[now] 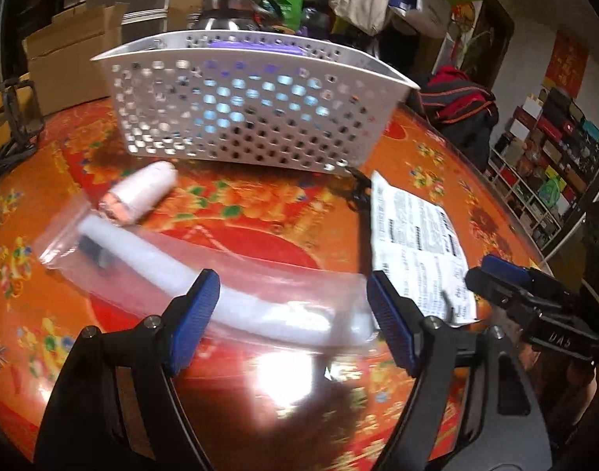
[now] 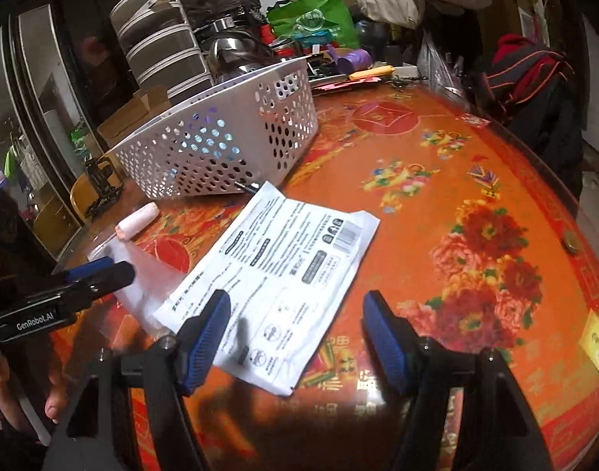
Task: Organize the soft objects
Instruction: 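Lower both grippers onto the white instruction leaflet and close on it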
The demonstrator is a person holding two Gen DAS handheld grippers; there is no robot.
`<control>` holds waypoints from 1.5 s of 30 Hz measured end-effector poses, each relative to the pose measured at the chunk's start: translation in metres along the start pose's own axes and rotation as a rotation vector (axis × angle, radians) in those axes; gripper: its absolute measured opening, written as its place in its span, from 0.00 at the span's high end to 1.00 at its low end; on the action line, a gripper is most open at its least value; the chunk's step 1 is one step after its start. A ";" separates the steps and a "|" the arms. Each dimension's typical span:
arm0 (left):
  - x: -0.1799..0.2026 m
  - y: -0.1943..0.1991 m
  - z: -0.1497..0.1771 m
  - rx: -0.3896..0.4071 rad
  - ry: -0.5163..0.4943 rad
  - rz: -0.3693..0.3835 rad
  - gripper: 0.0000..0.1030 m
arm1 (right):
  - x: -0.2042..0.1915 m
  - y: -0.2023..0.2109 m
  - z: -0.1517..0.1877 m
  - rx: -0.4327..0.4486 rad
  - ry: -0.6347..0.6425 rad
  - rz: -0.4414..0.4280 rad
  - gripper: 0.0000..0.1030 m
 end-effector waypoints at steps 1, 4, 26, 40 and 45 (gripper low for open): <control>0.006 -0.003 0.001 -0.006 -0.007 0.001 0.27 | 0.000 -0.001 0.001 -0.006 0.001 -0.007 0.32; 0.021 -0.013 0.004 -0.027 -0.018 0.008 0.27 | -0.002 -0.003 0.005 -0.021 0.010 -0.020 0.32; 0.070 -0.045 0.018 -0.090 -0.080 0.155 0.63 | -0.006 -0.016 0.006 -0.079 0.065 -0.091 0.57; 0.060 -0.041 0.018 -0.097 -0.018 0.297 0.95 | -0.013 -0.021 0.006 -0.034 0.092 -0.046 0.82; 0.062 -0.037 0.017 -0.067 -0.047 0.277 0.96 | -0.016 -0.016 0.003 0.001 0.131 -0.024 0.92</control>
Point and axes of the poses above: each gripper's, at about its wrist camera, not at the fingertips, and y roughly against the way its jaws point, x to its right, z to its underside, the point moved 6 cm from there along -y, roughly the way its jaws point, and after that the axes turned 10 degrees about x, right-handed, at the moved point
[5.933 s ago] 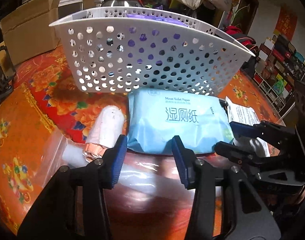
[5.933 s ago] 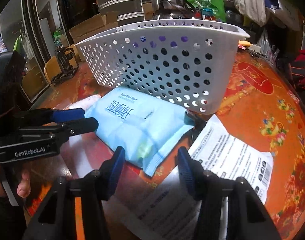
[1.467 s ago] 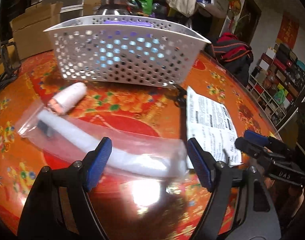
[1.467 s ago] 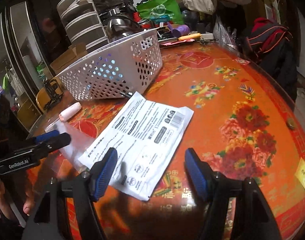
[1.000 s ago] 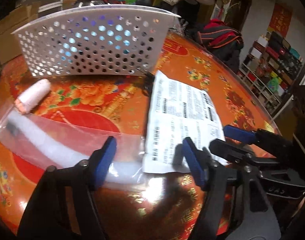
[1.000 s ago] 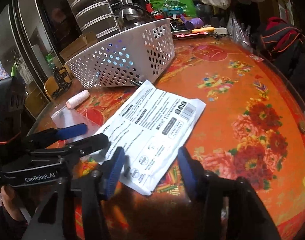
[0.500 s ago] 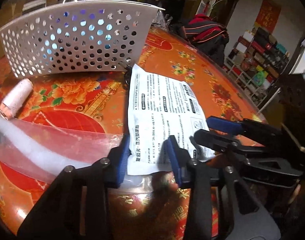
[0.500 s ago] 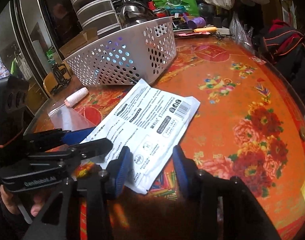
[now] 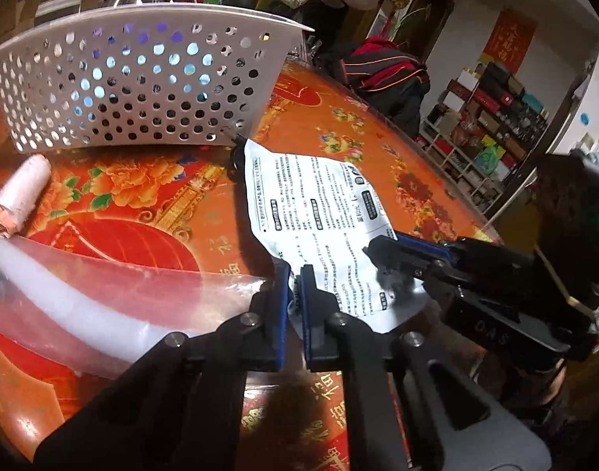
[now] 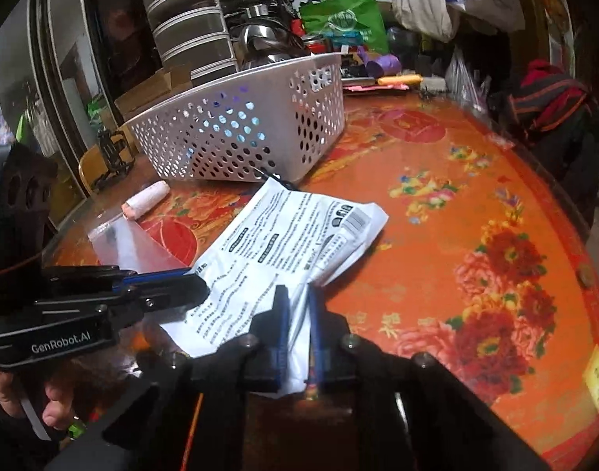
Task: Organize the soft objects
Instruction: 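Lower both grippers onto the white instruction leaflet and close on it, then carry the white leaflet into the white basket and open both grippers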
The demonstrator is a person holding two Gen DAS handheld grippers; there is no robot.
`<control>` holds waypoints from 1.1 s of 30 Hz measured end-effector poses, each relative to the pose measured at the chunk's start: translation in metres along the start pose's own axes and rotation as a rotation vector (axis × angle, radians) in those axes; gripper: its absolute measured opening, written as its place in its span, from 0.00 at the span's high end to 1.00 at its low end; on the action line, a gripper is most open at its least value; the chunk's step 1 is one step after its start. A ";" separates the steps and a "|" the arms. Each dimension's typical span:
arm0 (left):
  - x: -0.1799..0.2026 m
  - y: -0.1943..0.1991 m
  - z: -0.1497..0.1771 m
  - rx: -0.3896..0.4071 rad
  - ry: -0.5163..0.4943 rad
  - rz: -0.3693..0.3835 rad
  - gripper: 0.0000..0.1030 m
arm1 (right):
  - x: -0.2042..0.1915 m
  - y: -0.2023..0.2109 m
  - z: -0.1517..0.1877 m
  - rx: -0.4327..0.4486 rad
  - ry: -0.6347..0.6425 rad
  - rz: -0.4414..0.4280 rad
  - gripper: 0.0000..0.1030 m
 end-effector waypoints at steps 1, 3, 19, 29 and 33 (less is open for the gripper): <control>0.000 0.002 -0.001 0.010 -0.001 0.000 0.96 | -0.001 0.000 0.000 0.003 0.003 0.004 0.92; 0.000 0.009 -0.006 0.050 0.003 0.015 0.96 | 0.000 0.003 -0.003 0.022 -0.003 0.001 0.93; -0.018 0.113 -0.085 0.291 -0.017 -0.007 0.96 | -0.064 0.055 -0.098 0.234 0.114 -0.059 0.95; -0.074 0.107 -0.199 0.327 -0.021 -0.115 0.96 | -0.096 -0.004 -0.202 0.284 0.196 -0.075 0.95; -0.112 0.061 -0.231 0.274 0.025 -0.122 0.96 | -0.088 -0.058 -0.231 0.239 0.182 -0.072 0.95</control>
Point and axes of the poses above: each gripper's, at about its wrist camera, not at the fingertips, and y roughly against the way its jaws point, x to its right, z to its underside, the point moved 6 cm from there along -y, roughly the way its jaws point, and after that the axes turned 10 degrees about x, right-handed, at the moved point
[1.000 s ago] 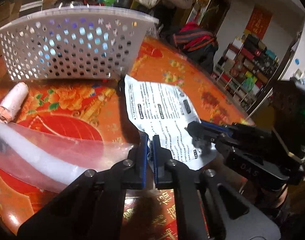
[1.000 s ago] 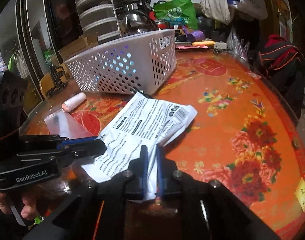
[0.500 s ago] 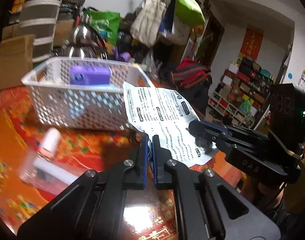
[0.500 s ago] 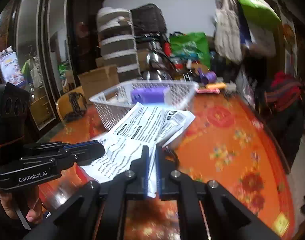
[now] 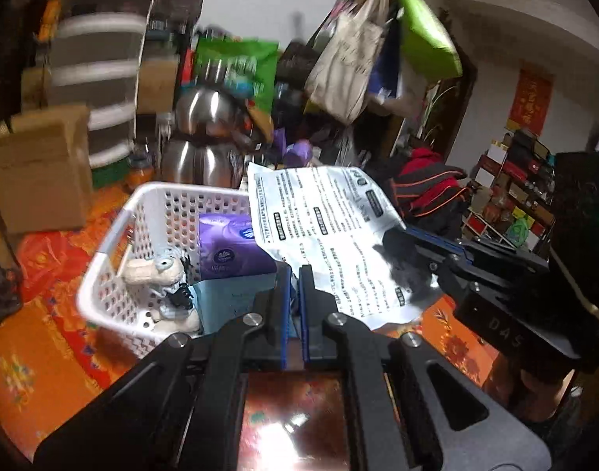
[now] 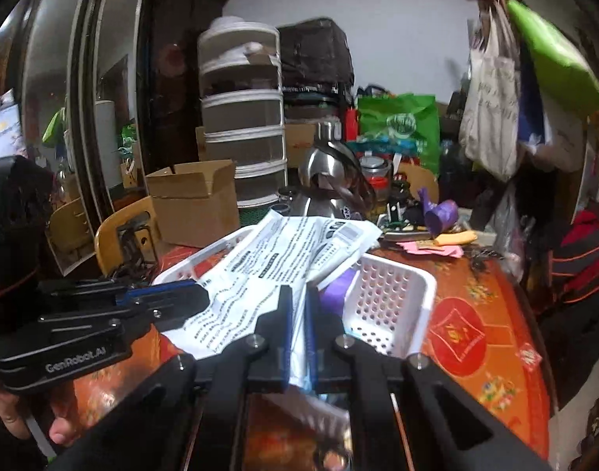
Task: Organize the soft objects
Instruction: 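Carry the white leaflet into the white basket and open both grippers, then lower both grippers onto the clear plastic bag and close on it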
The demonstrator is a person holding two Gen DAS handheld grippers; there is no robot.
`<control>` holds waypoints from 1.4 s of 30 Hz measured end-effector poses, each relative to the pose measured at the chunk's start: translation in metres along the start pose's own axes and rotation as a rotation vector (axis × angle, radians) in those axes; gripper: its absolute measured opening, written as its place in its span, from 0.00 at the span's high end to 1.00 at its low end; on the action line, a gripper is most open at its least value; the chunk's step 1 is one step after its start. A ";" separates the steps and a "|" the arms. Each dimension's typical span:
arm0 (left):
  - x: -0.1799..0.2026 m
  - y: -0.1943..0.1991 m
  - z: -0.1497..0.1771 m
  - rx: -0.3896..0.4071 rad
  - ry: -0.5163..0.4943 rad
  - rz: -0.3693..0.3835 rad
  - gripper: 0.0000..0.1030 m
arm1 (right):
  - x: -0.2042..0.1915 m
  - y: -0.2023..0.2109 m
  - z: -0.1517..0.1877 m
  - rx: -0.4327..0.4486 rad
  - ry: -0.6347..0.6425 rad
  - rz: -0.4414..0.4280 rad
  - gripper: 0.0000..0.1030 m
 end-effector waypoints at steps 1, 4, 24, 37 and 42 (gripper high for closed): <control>-0.006 -0.011 -0.002 -0.008 0.003 -0.007 0.96 | 0.003 -0.011 0.000 -0.011 -0.001 0.003 0.95; -0.022 -0.043 0.001 -0.048 -0.005 -0.055 0.96 | 0.009 -0.046 0.009 -0.043 0.012 0.018 0.95; -0.065 0.008 0.045 -0.036 0.006 -0.217 0.24 | 0.050 -0.014 0.044 -0.041 -0.106 0.129 0.34; -0.121 0.123 0.166 -0.103 0.091 -0.343 0.19 | 0.007 0.103 0.165 -0.118 -0.135 0.123 0.29; -0.127 0.114 0.193 -0.181 0.114 -0.308 0.19 | -0.023 0.112 0.208 -0.180 -0.160 0.060 0.29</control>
Point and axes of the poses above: each gripper's, at about its wrist camera, not at the fingertips, and y roughly against the way its jaws point, x to its right, z to its underside, the point moved 6 cm from there along -y, roughly the way its jaws point, and after that the axes turned 10 degrees about x, right-handed, at the moved point
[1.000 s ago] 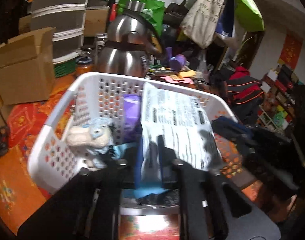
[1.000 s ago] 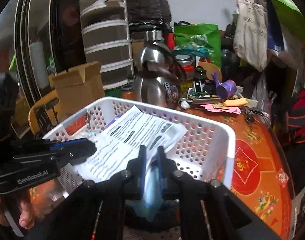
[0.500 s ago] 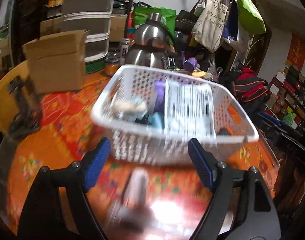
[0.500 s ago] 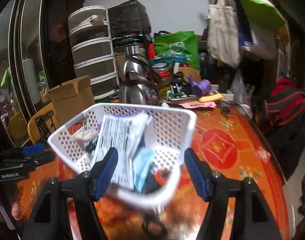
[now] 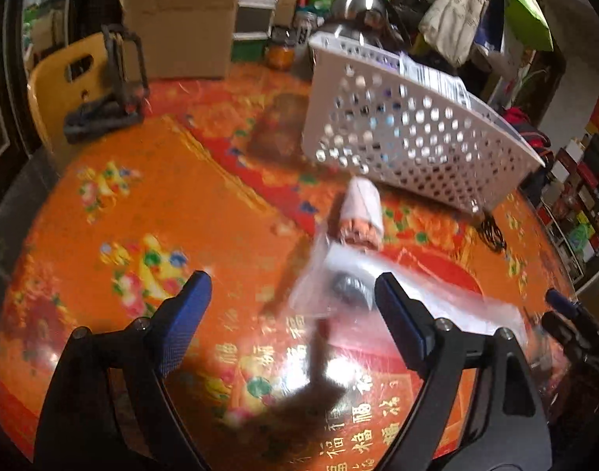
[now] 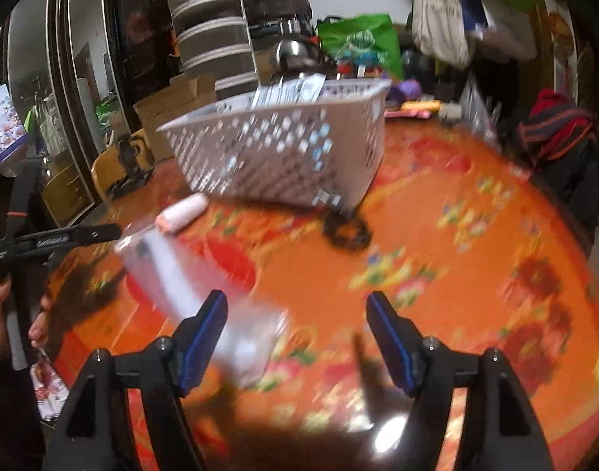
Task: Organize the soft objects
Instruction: 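Lower both grippers onto the clear plastic bag and close on it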
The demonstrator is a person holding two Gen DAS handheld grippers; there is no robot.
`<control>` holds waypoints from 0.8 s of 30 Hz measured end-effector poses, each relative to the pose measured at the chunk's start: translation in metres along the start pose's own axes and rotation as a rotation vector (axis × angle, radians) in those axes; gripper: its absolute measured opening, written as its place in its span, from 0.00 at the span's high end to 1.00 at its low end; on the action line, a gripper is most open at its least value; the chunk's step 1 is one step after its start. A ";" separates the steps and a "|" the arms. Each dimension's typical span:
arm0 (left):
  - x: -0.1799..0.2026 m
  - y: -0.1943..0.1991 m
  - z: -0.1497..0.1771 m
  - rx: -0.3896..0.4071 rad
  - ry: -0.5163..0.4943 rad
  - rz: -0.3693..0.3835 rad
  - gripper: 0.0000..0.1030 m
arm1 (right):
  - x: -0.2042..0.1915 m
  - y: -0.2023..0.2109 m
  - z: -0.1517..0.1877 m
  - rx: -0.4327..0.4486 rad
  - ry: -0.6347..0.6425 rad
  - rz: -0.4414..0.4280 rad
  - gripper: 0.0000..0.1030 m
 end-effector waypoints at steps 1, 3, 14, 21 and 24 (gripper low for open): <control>0.001 -0.001 0.003 -0.006 -0.007 0.010 0.19 | -0.003 0.000 0.004 -0.002 0.002 -0.007 0.29; 0.005 -0.006 0.005 -0.015 -0.019 0.015 0.19 | -0.009 -0.001 0.012 -0.018 0.011 -0.009 0.29; 0.006 -0.021 0.008 -0.046 -0.014 0.054 0.19 | -0.020 -0.013 0.022 -0.077 0.022 -0.054 0.36; 0.017 -0.024 0.011 -0.049 -0.072 0.050 0.19 | -0.033 -0.015 0.025 -0.079 0.073 -0.016 0.36; 0.021 -0.024 0.013 -0.051 -0.093 0.049 0.19 | -0.036 -0.016 0.026 -0.080 0.092 -0.005 0.36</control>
Point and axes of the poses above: each gripper's, at about its wrist camera, not at the fingertips, and y roughly against the way its jaws point, x to its right, z to its underside, the point moved 6 cm from there along -y, roughly the way its jaws point, and after that the axes turned 10 degrees about x, right-handed, at the moved point
